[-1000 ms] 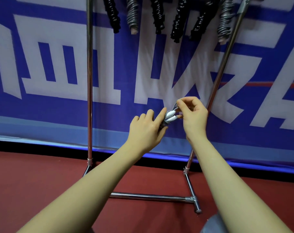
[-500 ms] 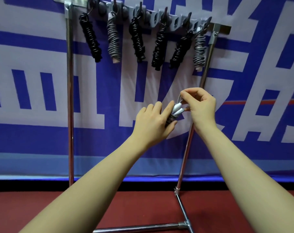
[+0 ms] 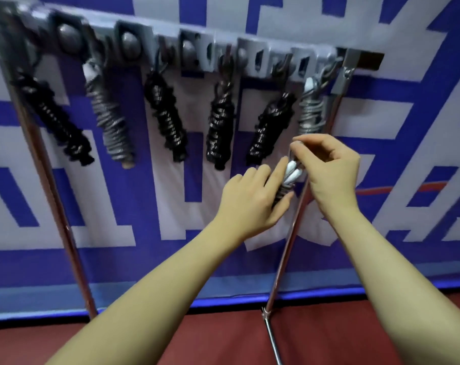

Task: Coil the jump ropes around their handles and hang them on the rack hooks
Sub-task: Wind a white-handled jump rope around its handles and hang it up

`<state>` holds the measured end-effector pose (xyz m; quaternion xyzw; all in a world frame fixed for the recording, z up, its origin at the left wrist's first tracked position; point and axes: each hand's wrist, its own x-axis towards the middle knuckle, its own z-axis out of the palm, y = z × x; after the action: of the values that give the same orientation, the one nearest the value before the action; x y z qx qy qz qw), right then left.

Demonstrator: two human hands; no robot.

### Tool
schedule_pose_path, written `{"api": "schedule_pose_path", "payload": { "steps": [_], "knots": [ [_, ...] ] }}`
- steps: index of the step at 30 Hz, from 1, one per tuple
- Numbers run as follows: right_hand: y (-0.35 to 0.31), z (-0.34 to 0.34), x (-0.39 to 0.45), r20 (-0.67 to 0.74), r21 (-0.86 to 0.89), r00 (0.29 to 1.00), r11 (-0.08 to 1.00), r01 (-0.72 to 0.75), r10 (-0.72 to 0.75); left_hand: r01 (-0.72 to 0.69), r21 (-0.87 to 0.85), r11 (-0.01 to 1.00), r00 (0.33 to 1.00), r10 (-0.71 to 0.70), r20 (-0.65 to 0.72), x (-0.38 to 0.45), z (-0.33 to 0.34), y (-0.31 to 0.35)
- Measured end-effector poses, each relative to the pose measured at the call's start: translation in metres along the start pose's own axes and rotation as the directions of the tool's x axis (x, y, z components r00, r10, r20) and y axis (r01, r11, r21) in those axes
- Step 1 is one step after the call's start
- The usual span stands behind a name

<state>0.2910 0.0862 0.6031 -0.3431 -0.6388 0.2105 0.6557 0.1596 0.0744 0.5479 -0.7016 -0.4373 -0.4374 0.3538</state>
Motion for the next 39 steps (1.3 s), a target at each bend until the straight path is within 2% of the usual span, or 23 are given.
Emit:
{"api": "schedule_pose_path", "payload": {
  "steps": [8, 13, 16, 23, 28, 32, 35, 39],
  "knots": [
    [-0.083, -0.022, 0.066, 0.006, -0.043, 0.986, 0.985, -0.167, 0.168, 0.023, -0.026, 0.999, 0.987, -0.019, 0.158, 0.097, -0.048, 0.004],
    [-0.121, -0.027, 0.093, 0.058, -0.081, 0.957, 0.957, -0.280, 0.285, 0.043, -0.021, 0.999, 0.966, -0.036, 0.254, 0.132, -0.071, 0.000],
    [-0.132, -0.027, 0.105, 0.040, -0.099, 0.932, 0.930, -0.354, 0.359, 0.059, -0.006, 0.998, 0.950, -0.055, 0.307, 0.146, -0.078, 0.002],
    [-0.118, -0.030, 0.120, -0.022, -0.155, 0.873, 0.861, -0.484, 0.487, 0.086, 0.065, 0.994, 0.920, -0.105, 0.377, 0.155, -0.070, 0.006],
    [-0.104, -0.032, 0.124, 0.003, -0.161, 0.845, 0.834, -0.528, 0.535, 0.097, 0.086, 0.991, 0.907, -0.124, 0.403, 0.156, -0.060, 0.009],
    [-0.098, -0.037, 0.129, 0.066, -0.119, 0.829, 0.829, -0.546, 0.556, 0.127, 0.112, 0.986, 0.886, -0.163, 0.434, 0.157, -0.054, 0.015],
    [-0.095, -0.044, 0.133, 0.110, 0.006, 0.793, 0.797, -0.603, 0.599, 0.164, 0.134, 0.977, 0.867, -0.208, 0.453, 0.159, -0.052, 0.019],
    [-0.087, -0.046, 0.140, 0.208, 0.067, 0.752, 0.758, -0.649, 0.626, 0.223, 0.153, 0.963, 0.838, -0.269, 0.474, 0.159, -0.046, 0.026]
  ]
}}
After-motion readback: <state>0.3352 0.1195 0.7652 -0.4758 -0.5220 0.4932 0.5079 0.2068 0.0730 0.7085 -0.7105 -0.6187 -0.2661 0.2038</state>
